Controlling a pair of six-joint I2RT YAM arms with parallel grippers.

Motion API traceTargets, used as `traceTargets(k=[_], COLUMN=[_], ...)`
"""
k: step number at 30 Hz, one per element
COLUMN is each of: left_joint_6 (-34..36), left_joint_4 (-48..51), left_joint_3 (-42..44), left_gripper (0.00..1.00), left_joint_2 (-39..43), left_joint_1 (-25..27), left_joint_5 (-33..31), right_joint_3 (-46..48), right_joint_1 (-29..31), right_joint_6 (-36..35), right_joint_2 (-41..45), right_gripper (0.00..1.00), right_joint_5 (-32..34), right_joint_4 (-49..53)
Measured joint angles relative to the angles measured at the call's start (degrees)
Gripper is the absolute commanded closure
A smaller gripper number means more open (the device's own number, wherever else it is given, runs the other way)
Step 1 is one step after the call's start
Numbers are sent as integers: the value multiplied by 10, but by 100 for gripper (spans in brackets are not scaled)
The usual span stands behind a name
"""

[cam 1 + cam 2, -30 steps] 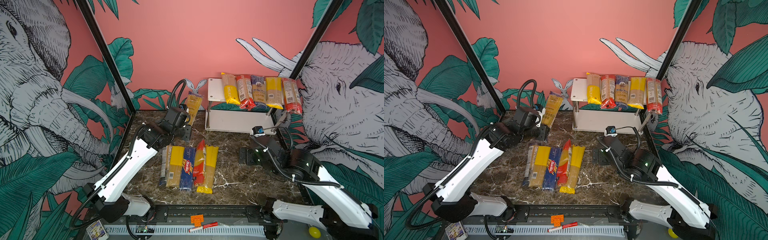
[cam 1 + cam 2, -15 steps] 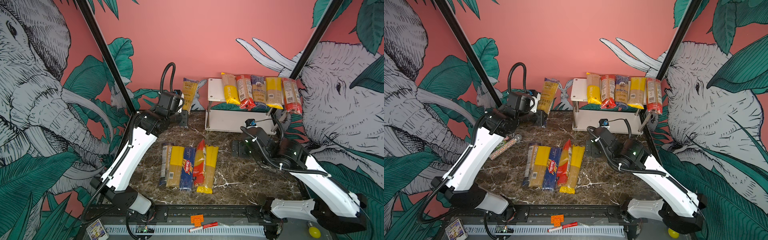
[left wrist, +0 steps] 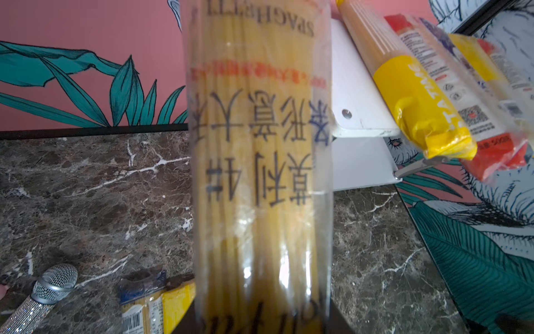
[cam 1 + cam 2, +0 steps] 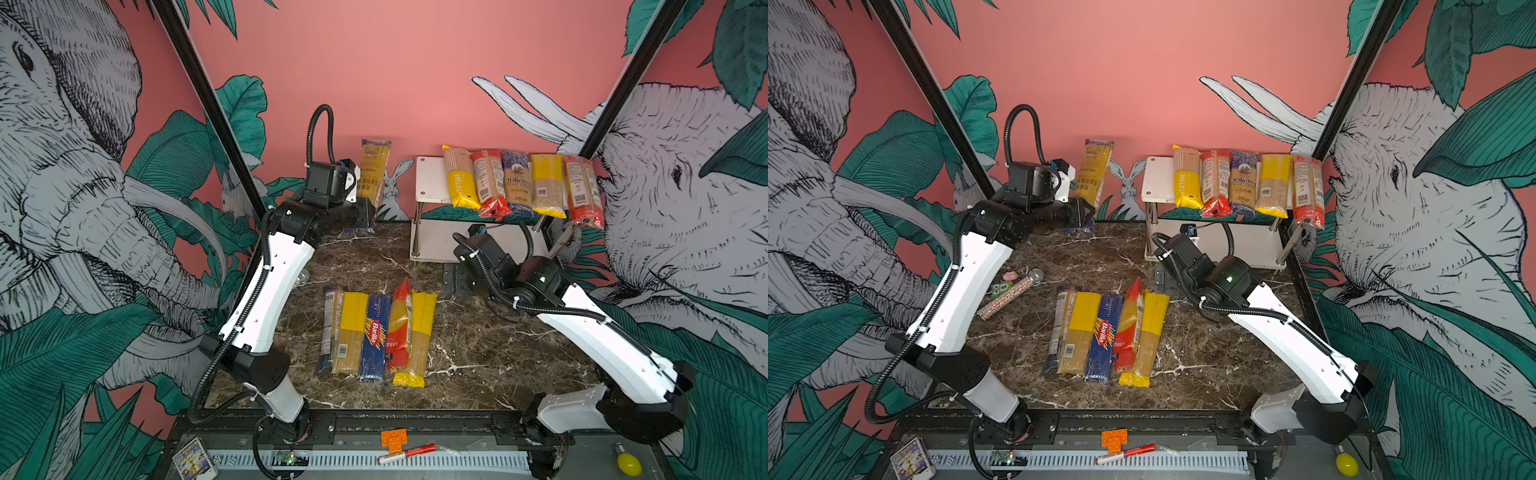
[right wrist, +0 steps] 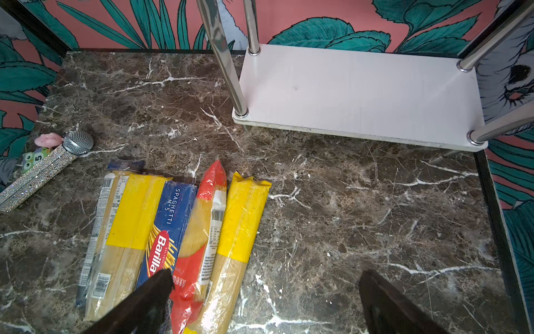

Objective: Place and organize the pasta boxes and bags onto the shelf
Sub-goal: 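Stand the clear spaghetti bag upright beside the 'PASTATIME' bag with the left gripper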

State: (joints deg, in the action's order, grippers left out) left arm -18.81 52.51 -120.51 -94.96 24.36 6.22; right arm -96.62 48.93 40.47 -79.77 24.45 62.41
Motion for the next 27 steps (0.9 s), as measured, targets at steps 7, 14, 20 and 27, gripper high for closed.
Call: traceTargets(k=[7,14,20,27], left_joint_6=[-30,-104,-147,-159], left_joint_4=[-36,-88,-117,-113], left_joint_3=[-30,-31,-51,-205], left_gripper=[100,100,100,100], left_joint_2=[-32,-49,-80,-215], left_joint_1=[-19,-19,-2,46], left_joint_5=[37,77,71,47], right_joint_3=[-31,-46,-75,-78], right_joint_1=[-7,-46,-90,-118], right_joint_6=[-3,-24,-56,-96], right_joint_2=[-25,-5,1,17], right_gripper=[1,1,1,1], right_joint_5=[9,20,15,3], right_joint_4=[-15,-6,6,19])
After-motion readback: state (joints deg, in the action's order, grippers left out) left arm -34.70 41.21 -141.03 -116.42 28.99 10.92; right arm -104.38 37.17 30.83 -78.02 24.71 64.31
